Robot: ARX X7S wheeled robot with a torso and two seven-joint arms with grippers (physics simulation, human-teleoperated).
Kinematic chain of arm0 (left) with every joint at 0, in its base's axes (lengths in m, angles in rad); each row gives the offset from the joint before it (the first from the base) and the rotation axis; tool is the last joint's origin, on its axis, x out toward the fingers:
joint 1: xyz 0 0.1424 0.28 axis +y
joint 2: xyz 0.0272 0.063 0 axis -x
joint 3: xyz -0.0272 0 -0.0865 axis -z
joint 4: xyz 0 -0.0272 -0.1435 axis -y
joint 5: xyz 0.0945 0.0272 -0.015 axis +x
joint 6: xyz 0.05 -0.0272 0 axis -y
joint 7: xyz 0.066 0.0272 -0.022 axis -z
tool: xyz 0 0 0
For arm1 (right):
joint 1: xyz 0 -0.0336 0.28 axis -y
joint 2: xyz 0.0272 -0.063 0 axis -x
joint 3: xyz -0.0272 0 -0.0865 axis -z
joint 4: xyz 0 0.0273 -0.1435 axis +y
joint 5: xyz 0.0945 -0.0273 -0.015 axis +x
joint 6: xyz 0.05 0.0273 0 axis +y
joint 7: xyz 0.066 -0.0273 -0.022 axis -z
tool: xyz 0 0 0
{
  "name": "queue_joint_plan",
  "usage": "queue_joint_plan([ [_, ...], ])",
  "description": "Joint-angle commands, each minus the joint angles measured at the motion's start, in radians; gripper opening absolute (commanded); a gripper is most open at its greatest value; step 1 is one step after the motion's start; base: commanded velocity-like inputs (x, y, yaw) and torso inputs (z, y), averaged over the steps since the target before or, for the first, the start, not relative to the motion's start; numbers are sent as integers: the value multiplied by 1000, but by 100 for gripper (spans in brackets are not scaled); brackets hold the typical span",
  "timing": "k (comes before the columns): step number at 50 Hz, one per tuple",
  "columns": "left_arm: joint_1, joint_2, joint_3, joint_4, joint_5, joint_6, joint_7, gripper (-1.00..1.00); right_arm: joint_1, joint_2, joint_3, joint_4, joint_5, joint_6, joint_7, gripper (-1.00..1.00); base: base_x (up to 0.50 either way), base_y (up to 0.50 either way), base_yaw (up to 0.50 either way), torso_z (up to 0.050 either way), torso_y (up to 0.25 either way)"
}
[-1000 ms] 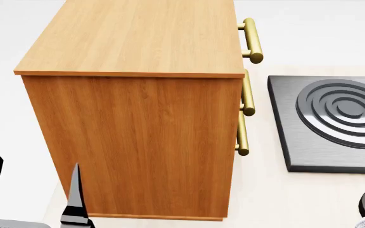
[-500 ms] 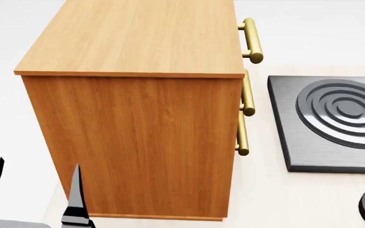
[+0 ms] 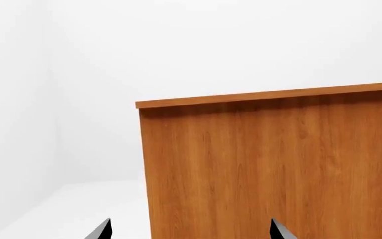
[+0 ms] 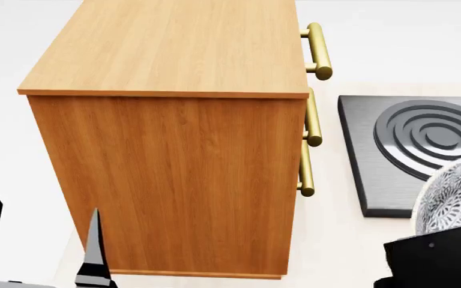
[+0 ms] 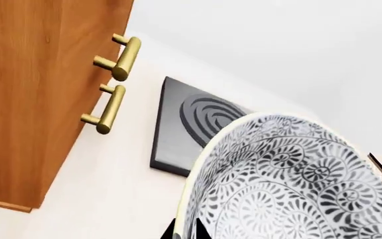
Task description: Put the bowl on the top of the cabinet.
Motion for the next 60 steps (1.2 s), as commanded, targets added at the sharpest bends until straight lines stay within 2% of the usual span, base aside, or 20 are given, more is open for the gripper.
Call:
queue_joint_plan([
  [1,-2,-3,2,5,-2,-5,-3,100,409,-110,20,11,295,275,95,-100,0,0,0,0,0],
  [13,-1,-9,-2,11,-9,-10,-7,100,837,-275,-85,268,570,460,230,-100,0,0,0,0,0],
  [18,-2,-10,-2,12,-11,-11,-8,100,891,-304,-108,319,587,482,238,-100,0,0,0,0,0],
  [20,-4,-10,0,7,-10,-9,-7,100,1009,-375,-153,434,608,526,262,-100,0,0,0,0,5],
  [30,-14,-6,13,1,-5,-18,-10,100,1244,-529,-259,670,627,634,266,-100,0,0,0,0,0],
  [50,-33,-6,16,-1,-9,-36,-15,100,1532,-809,-275,957,510,615,143,-100,0,0,0,0,1],
  [60,-49,0,25,-13,-9,-42,-13,100,1581,-897,-307,1012,437,621,57,-100,0,0,0,0,0],
])
